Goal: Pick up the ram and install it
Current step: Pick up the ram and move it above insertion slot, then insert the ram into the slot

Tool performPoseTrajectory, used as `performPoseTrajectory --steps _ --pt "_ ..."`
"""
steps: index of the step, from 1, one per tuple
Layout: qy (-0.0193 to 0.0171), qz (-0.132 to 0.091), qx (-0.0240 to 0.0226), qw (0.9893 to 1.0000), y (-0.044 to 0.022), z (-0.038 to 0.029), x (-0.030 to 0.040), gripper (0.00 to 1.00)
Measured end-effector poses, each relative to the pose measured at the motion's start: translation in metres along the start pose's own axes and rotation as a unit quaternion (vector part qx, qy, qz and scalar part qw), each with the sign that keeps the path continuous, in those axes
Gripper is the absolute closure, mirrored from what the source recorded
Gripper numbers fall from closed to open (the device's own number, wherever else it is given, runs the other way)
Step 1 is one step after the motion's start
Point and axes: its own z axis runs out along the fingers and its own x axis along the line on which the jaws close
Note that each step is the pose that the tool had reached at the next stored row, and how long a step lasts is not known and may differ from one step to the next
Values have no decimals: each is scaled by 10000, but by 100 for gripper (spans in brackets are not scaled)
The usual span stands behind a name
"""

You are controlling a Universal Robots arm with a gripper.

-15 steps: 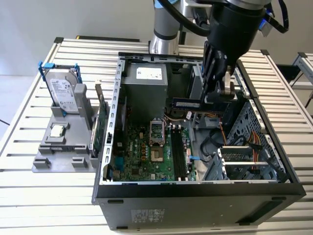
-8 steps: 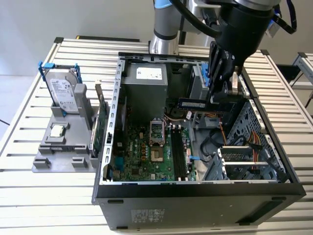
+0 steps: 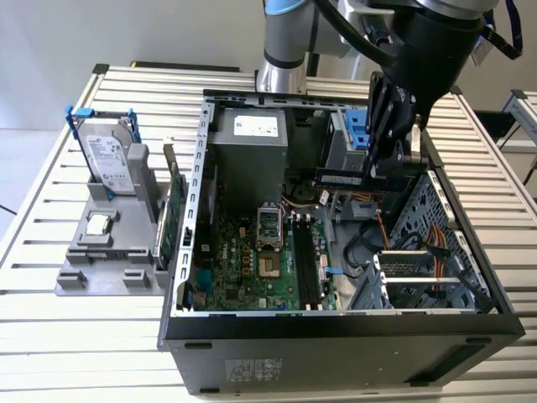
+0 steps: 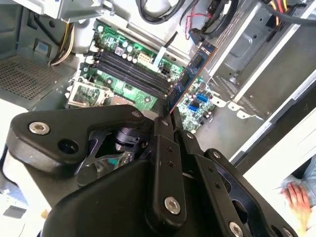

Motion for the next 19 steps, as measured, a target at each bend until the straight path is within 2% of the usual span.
performPoseTrajectory --steps 4,19 --pt "0 5 -5 10000 -56 -1 -3 100" --pt "-1 26 -5 10000 -70 -2 -3 100"
